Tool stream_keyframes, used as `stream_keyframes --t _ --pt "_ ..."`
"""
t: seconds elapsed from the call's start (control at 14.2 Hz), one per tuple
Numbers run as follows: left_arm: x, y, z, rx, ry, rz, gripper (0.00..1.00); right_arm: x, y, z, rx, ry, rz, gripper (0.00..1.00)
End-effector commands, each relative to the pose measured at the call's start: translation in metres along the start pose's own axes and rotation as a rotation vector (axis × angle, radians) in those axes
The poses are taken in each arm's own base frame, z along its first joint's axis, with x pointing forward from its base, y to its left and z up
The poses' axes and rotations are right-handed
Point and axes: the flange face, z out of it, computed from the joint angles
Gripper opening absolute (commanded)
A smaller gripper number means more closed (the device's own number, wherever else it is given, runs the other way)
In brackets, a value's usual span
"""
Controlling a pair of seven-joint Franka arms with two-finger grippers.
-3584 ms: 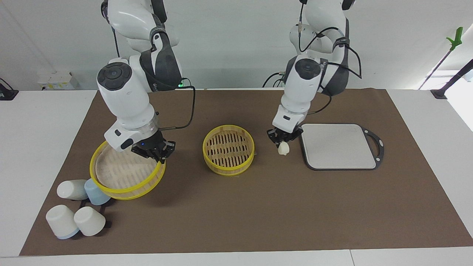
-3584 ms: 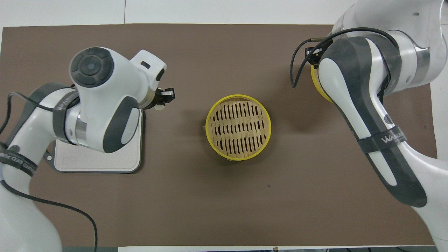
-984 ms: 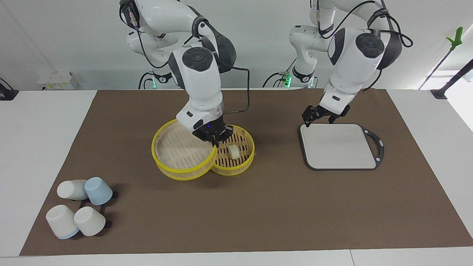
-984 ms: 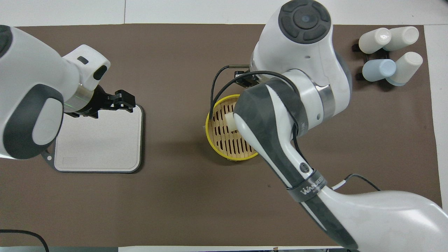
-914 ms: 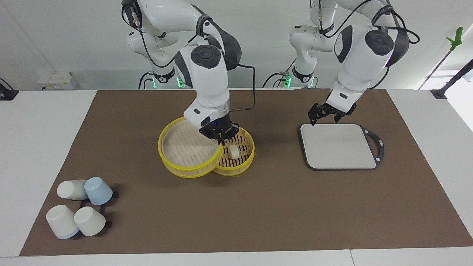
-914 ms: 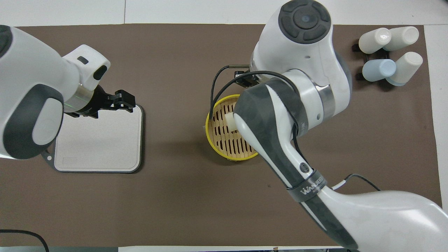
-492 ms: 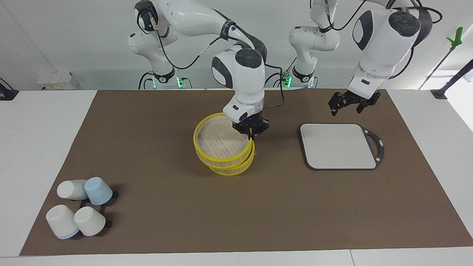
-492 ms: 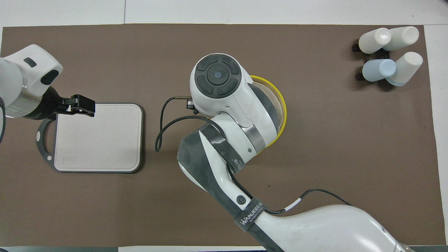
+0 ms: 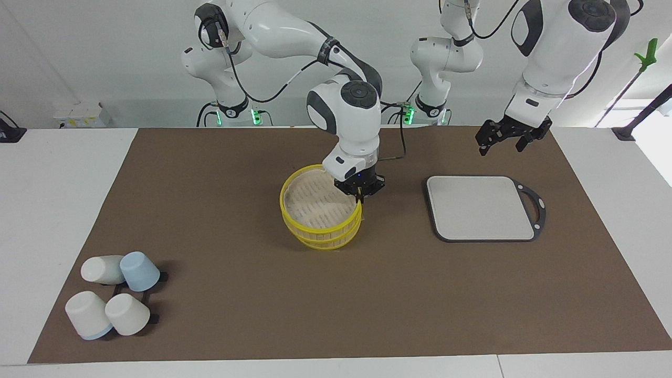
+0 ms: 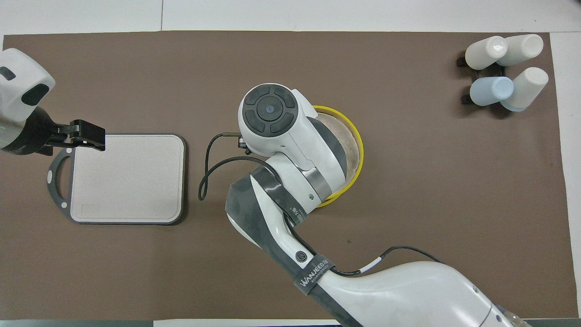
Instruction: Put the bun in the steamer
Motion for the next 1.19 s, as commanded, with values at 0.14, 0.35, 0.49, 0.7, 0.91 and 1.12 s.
stream_keyframes --t 0.14,0.35,0.49,0.7,0.91,1.12 --pt "-0.002 -0.031 -0.002 -0.052 -0.052 -0.044 1.0 -0.016 -0.002 0.006 -0.015 -0.005 -0.007 0.0" --pt "-0.001 -0.025 -0.012 -0.052 -0.037 -0.033 1.0 -0.019 -0.002 0.008 -0.019 -0.008 -0.01 0.0" --pt "-0.004 -0.023 -0.021 -0.05 -0.025 -0.028 1.0 -0.021 -0.004 0.008 -0.014 -0.005 -0.011 0.0" --pt "-0.013 -0.023 -0.031 -0.05 -0.007 0.036 1.0 -0.024 -0.005 0.015 0.009 0.017 -0.007 0.0" --pt "-0.021 -0.026 -0.028 -0.051 -0.012 0.064 1.0 -0.027 -0.008 0.019 0.009 0.017 -0.01 0.0" --pt "-0.027 -0.024 -0.029 -0.052 -0.015 0.067 1.0 -0.028 -0.009 0.021 0.007 0.015 -0.012 0.0"
